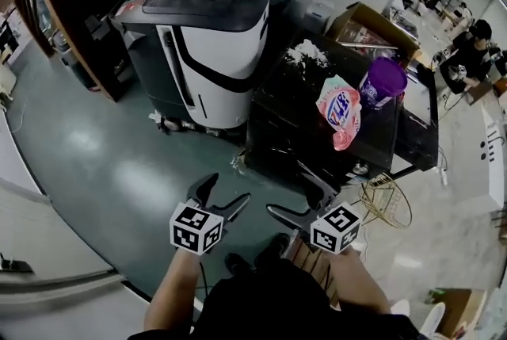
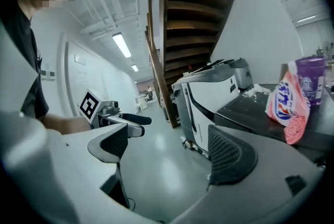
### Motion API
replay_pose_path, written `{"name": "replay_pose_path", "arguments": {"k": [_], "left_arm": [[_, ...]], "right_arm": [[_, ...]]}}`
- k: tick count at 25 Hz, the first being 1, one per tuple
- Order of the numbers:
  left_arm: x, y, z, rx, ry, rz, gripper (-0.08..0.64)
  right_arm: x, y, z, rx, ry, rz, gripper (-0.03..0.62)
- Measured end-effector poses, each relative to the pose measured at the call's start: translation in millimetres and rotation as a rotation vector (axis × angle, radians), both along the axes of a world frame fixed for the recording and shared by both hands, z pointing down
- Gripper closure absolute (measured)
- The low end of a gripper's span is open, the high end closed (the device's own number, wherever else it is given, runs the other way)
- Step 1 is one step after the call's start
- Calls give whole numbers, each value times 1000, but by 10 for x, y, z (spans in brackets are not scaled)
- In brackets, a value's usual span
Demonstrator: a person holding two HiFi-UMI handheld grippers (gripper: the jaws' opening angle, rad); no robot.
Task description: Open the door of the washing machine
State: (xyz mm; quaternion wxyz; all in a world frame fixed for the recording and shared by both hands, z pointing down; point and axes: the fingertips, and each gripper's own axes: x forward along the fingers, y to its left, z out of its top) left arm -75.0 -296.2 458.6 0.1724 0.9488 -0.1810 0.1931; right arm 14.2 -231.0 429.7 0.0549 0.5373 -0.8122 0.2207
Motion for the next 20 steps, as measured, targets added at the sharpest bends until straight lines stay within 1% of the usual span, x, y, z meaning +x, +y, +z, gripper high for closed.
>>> {"name": "replay_pose_path", "arguments": {"k": [6,10,15,20], "left_arm": [[967,158,158,-14,-63,165,147],[1460,269,218,-17,-101,235,147],[1898,414,383,-30,-147,308,147],[2226,515,639,-83,-188,410,147]], "right_arm": [[933,296,374,-48,-46,179,106],[1425,473,601,-76,-50,249,109],[1728,662,995,-151,-51,301,118],[1944,788,1319,-248,-50,379,129]]}}
